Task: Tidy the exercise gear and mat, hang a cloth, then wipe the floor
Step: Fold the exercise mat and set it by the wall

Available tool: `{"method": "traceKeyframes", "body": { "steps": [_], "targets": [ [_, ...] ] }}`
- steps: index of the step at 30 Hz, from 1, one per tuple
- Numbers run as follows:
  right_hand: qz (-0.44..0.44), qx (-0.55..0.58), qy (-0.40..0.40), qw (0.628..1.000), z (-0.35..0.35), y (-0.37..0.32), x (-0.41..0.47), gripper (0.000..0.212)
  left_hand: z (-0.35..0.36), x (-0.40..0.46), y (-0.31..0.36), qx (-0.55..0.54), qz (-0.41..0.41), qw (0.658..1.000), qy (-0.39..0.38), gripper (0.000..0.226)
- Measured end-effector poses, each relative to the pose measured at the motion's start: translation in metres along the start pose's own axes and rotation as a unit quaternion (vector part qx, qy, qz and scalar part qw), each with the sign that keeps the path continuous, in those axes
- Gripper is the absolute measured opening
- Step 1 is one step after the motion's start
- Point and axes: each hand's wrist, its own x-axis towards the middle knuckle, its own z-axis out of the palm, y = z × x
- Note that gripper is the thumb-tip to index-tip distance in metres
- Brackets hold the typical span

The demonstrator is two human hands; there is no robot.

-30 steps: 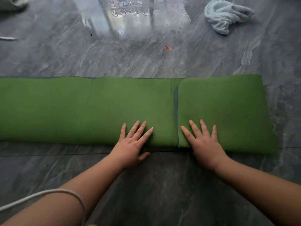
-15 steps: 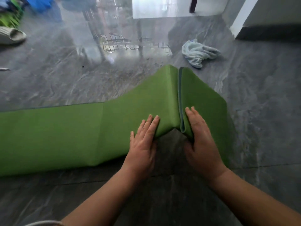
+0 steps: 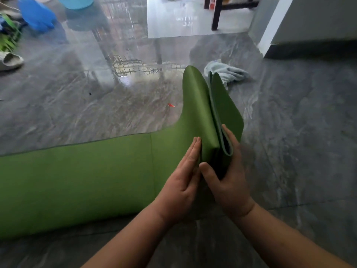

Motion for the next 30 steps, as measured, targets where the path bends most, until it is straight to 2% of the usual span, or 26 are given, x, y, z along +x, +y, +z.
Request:
{"method": "traceKeyframes", "body": {
  "steps": [3, 5, 7, 9, 14, 17, 20, 25, 27, 30],
  "targets": [
    [0.023, -0.004, 0.014, 1.000, 0.020, -0.003, -0.001, 0.081, -0.025, -0.004, 0.002, 0.107, 0.013, 0.994, -0.026, 0.073],
    [0.028, -0.008, 0.001, 1.000, 0.034, -0.009, 0.002, 0.080, -0.049, -0.005, 0.009, 0.219, 0.030, 0.974, -0.048, 0.080],
    [0.018, -0.024, -0.018, 0.999, 0.048, -0.017, 0.004, 0.075, -0.077, -0.010, 0.015, 0.398, 0.069, 0.914, -0.035, 0.081],
    [-0.006, -0.044, -0.035, 0.998, 0.067, -0.024, 0.007, 0.073, -0.106, -0.019, 0.023, 0.535, 0.051, 0.843, -0.010, 0.080],
    [-0.057, -0.062, -0.121, 0.989, 0.134, -0.038, 0.005, 0.070, -0.197, -0.057, 0.041, 0.654, -0.024, 0.755, -0.038, 0.077],
    [-0.061, -0.084, -0.196, 0.975, 0.178, -0.051, 0.004, 0.072, -0.251, -0.090, 0.049, 0.683, -0.128, 0.717, -0.063, 0.078],
    [-0.042, -0.159, -0.250, 0.954, 0.229, -0.062, -0.008, 0.073, -0.297, -0.124, 0.033, 0.676, -0.200, 0.705, -0.078, 0.077],
    [-0.007, -0.304, -0.326, 0.895, 0.314, -0.046, -0.045, 0.078, -0.359, -0.174, -0.054, 0.638, -0.278, 0.712, -0.097, 0.078],
    [-0.001, -0.346, -0.341, 0.874, 0.350, -0.029, -0.060, 0.078, -0.377, -0.190, -0.089, 0.608, -0.313, 0.725, -0.089, 0.079],
    [0.001, -0.437, -0.392, 0.810, 0.392, 0.001, -0.084, 0.080, -0.395, -0.215, -0.123, 0.580, -0.331, 0.737, -0.101, 0.082]
  ]
}}
